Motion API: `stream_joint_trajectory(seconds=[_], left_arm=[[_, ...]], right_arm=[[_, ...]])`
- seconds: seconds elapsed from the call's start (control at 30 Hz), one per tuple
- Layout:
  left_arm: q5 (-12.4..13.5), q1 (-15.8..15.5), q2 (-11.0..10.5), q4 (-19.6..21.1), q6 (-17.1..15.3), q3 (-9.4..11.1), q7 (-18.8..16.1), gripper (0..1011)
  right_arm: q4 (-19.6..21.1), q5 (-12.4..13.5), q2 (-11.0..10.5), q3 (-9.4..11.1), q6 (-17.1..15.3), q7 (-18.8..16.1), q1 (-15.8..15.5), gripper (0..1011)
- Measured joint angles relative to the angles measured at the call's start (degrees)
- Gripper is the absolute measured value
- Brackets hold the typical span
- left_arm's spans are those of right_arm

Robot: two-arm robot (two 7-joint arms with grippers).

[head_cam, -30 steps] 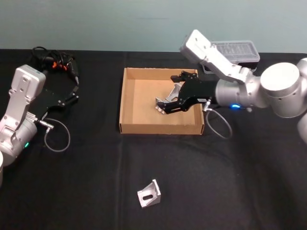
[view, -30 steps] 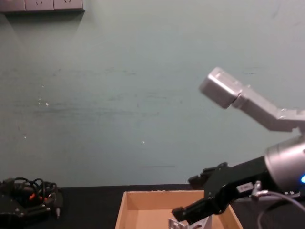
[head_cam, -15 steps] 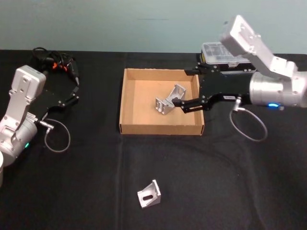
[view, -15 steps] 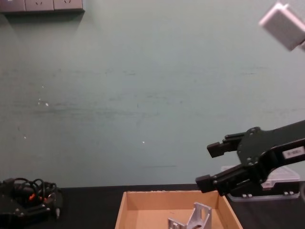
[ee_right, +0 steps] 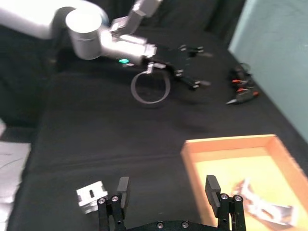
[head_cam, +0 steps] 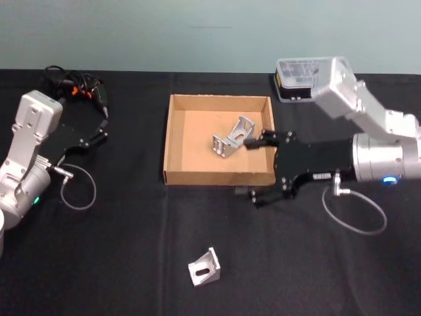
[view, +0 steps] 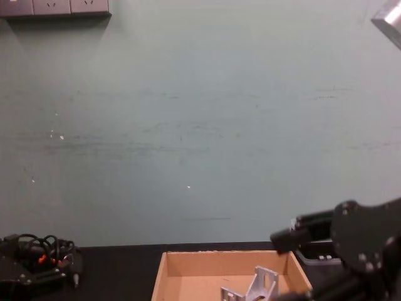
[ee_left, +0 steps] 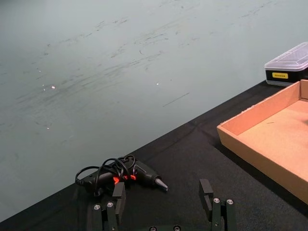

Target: Use one hand to pick up the angle iron from the table and place it into the box.

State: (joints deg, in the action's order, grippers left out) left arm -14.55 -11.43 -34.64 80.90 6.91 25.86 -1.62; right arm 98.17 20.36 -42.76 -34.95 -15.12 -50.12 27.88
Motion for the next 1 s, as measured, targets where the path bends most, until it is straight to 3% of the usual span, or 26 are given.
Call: stream_joint_trajectory(seconds=[0.4, 1.0], left_arm=[[0.0, 0.0, 0.0, 0.0, 0.0, 0.0, 0.0, 1000], [0.0, 0.0, 0.0, 0.0, 0.0, 0.0, 0.0, 1000]], right_arm=[[0.5, -0.5, -0.7, -5.8, 0.3, -2.9, 0.2, 1003], [-2.3, -3.5, 0.7, -13.7, 1.4, -7.0, 4.4, 1003]])
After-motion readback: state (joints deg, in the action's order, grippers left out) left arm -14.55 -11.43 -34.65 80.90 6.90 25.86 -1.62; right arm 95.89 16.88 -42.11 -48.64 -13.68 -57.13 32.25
